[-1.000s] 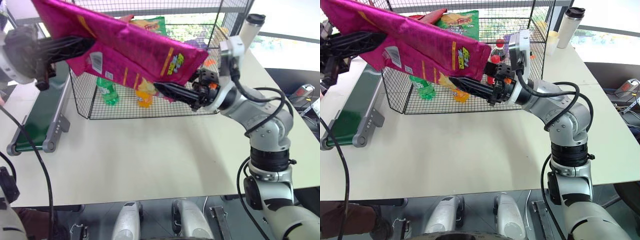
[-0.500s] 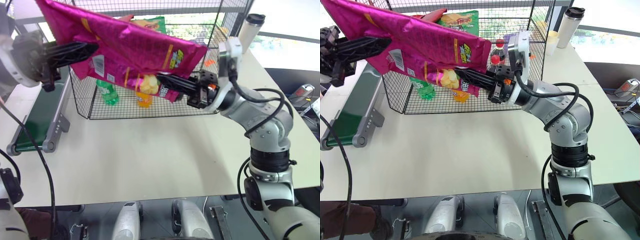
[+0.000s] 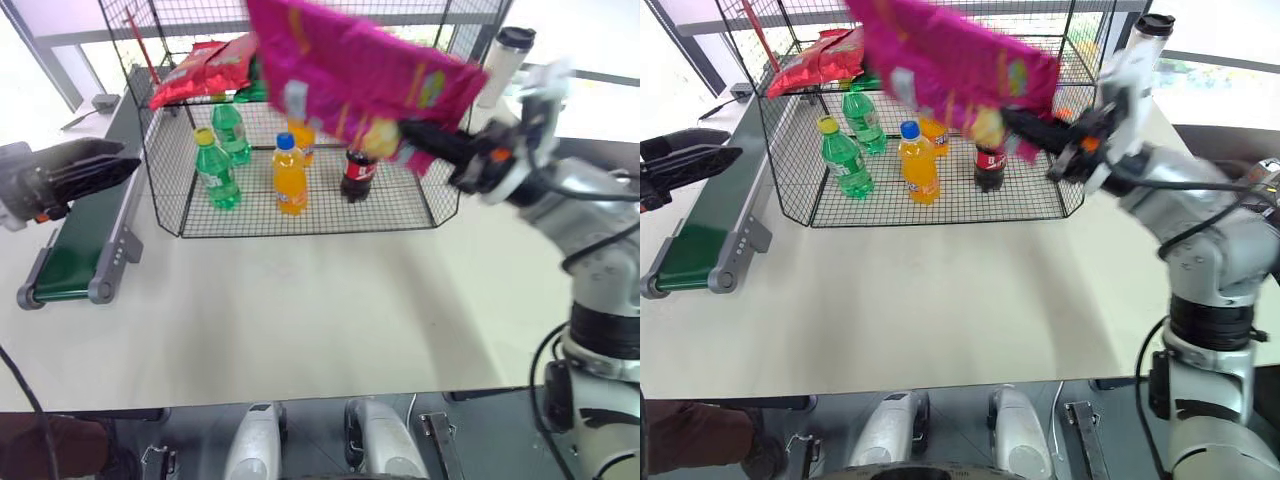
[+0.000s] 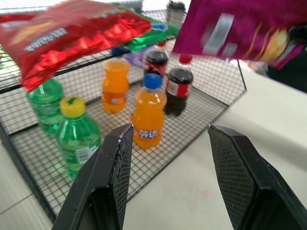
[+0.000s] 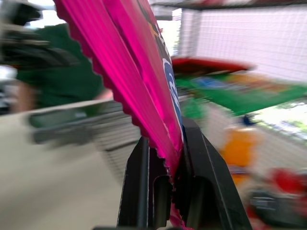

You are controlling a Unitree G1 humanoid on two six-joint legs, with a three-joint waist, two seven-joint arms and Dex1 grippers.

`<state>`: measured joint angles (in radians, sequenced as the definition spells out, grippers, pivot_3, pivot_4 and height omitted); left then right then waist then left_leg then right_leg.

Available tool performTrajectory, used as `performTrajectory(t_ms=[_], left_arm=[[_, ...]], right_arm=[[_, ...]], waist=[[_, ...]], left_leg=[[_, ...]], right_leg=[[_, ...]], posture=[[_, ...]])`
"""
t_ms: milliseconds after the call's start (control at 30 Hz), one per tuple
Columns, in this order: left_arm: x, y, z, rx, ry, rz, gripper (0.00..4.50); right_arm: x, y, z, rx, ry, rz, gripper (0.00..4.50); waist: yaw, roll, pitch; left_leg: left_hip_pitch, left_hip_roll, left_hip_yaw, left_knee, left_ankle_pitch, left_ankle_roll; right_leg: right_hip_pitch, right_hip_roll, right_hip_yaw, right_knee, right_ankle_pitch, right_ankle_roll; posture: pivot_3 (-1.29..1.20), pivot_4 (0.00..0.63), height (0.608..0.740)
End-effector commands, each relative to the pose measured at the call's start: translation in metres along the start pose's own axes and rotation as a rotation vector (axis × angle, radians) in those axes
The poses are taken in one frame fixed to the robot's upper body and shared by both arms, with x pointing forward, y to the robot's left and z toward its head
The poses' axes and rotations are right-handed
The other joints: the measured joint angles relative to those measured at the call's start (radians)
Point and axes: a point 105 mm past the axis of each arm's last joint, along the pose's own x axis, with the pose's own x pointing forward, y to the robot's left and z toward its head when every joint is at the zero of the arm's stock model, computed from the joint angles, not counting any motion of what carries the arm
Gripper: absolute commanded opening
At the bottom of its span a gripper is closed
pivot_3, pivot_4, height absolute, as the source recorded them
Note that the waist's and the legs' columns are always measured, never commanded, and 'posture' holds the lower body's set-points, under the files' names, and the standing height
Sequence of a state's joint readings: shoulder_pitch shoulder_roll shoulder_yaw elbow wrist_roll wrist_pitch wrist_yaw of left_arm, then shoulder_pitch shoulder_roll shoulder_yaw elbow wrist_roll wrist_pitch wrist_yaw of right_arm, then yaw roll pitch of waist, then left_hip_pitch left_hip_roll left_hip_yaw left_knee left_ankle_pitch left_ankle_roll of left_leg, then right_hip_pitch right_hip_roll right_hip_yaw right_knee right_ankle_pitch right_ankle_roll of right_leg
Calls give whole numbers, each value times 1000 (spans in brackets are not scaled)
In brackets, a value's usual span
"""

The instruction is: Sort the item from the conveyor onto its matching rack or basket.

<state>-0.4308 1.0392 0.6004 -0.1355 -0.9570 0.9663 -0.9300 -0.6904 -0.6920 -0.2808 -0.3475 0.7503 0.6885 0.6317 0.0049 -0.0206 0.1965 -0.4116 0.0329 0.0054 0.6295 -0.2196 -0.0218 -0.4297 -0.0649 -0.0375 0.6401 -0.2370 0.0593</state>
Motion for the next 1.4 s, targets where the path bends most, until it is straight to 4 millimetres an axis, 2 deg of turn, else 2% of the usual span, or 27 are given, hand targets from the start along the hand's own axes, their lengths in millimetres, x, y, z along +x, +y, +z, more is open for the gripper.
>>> performTrajectory(t_ms=[33, 133, 200, 267, 333, 433, 533, 667, 767, 867, 967, 1233, 1333, 1400], left_arm=[[7, -18, 9, 11, -88, -23, 2549], [17, -25, 1, -31, -129, -40, 2549], [25, -29, -5, -60, -149, -62, 2549], [32, -31, -8, -78, -168, -73, 2549], [39, -32, -11, -92, -195, -78, 2549], [45, -35, -15, -107, -219, -82, 2549], [48, -38, -22, -113, -220, -72, 2549], [48, -41, -27, -117, -223, -48, 2549], [44, -41, -30, -126, -232, -24, 2549], [45, -42, -32, -135, -244, -15, 2549], [49, -42, -37, -141, -238, -9, 2549], [50, -41, -41, -153, -254, 8, 2549], [51, -38, -42, -158, -257, 14, 2581], [51, -37, -43, -160, -258, 17, 2581]], right_arm=[[-17, -11, 40, -219, -47, -101, 0], [-22, -22, 56, -362, -18, -179, 0], [-18, -30, 57, -514, 43, -235, 0], [-11, -36, 46, -668, 136, -261, 0], [3, -51, 26, -817, 234, -334, 0], [22, -63, 9, -988, 286, -406, 0], [38, -76, -5, -1057, 344, -480, 0], [53, -89, -10, -1197, 435, -579, 0], [71, -90, -11, -1241, 464, -620, 0], [90, -84, -24, -1207, 483, -585, 0], [101, -81, -36, -1154, 493, -547, 0], [97, -90, -49, -1154, 555, -543, 0], [96, -89, -56, -1140, 578, -511, 1004], [97, -83, -51, -1146, 556, -497, 1922]], waist=[[5, 0, 0], [5, -1, 0], [3, 0, 0], [0, 0, 0], [-5, -1, -1], [-18, -1, -1], [-21, -1, -1], [-20, -1, 0], [-19, -1, 0], [-20, -1, -1], [-15, -1, -1], [-19, -1, -1], [-19, -1, -1], [-19, -1, -1]], left_leg=[[0, 0, 0, 0, 0, 0], [0, 0, 1, 0, 0, 0], [0, 0, 2, 0, 0, 0], [1, 0, 3, 0, 0, 0], [1, 0, 3, 0, 0, 0], [1, 0, 4, 0, 0, 0], [1, 0, 5, 0, 0, 0], [0, 0, 8, -1, 0, 0], [-1, 0, 8, -1, 0, 0], [-1, 0, 8, 0, 0, 0], [0, 0, 7, 0, 0, 0], [-1, -1, 8, 0, 0, 0], [-1, -1, 8, 0, 0, 0], [-1, -1, 8, 0, 0, 1]], right_leg=[[1, 0, 0, -1, 0, 0], [2, 0, 1, -3, 1, 0], [2, 1, 2, -3, 1, 0], [2, 1, 3, -3, 1, 0], [2, 2, 3, -3, 1, 0], [2, 2, 4, -3, 2, -1], [1, 2, 6, -3, 3, 1], [-1, 2, 8, -3, 4, 3], [-2, 2, 8, -4, 4, 3], [-1, 2, 8, -4, 4, 3], [-1, 2, 8, -4, 4, 3], [0, 1, 8, -7, 6, 6], [0, 2, 8, -6, 6, 5], [0, 2, 8, -6, 6, 6]], posture=[[0, 150, 740], [0, 150, 740], [0, 150, 740], [0, 150, 740], [0, 150, 740], [0, 150, 740], [0, 150, 740], [0, 150, 740], [0, 150, 740], [0, 150, 740], [0, 150, 740], [0, 150, 740], [0, 150, 740], [0, 150, 740]])
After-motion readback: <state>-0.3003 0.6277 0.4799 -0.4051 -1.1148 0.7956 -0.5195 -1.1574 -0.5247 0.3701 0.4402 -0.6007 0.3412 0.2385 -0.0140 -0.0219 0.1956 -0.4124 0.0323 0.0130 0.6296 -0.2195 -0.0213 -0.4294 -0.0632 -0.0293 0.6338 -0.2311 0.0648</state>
